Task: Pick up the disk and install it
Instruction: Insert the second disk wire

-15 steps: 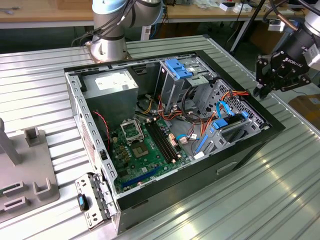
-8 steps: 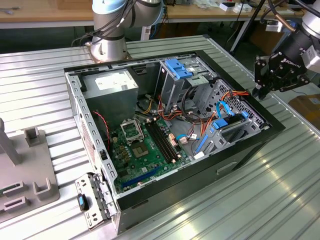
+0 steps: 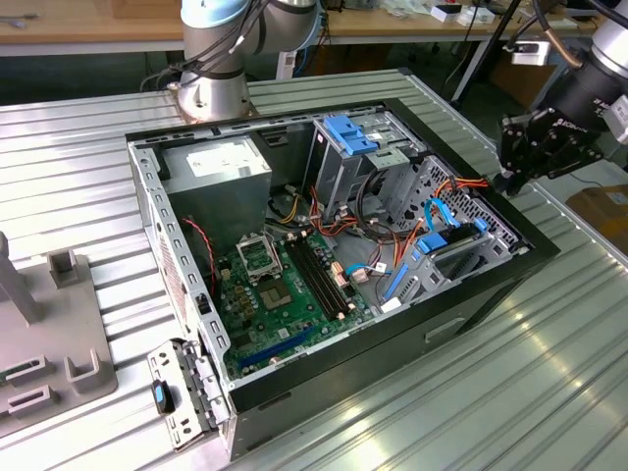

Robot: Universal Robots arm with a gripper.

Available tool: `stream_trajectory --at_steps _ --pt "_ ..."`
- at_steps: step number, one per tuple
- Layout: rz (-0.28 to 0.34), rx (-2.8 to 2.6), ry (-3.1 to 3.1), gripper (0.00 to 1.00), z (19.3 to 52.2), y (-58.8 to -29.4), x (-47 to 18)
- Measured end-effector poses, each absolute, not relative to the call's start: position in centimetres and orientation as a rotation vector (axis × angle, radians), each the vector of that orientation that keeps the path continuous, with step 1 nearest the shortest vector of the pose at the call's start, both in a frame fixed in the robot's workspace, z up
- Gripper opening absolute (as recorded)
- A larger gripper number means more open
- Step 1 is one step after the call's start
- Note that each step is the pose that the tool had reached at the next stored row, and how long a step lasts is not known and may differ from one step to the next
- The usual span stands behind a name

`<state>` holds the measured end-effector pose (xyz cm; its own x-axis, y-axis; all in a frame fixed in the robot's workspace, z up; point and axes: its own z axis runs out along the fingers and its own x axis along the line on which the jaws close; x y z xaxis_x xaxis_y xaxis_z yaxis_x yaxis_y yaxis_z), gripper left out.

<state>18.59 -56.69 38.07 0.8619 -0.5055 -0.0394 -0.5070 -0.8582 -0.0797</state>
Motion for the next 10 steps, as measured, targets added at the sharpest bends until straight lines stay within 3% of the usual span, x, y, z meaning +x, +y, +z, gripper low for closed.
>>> stream_trajectory --at_steps 10 --pt "0.029 -2.996 0.656 0.24 37.37 -55.69 18.55"
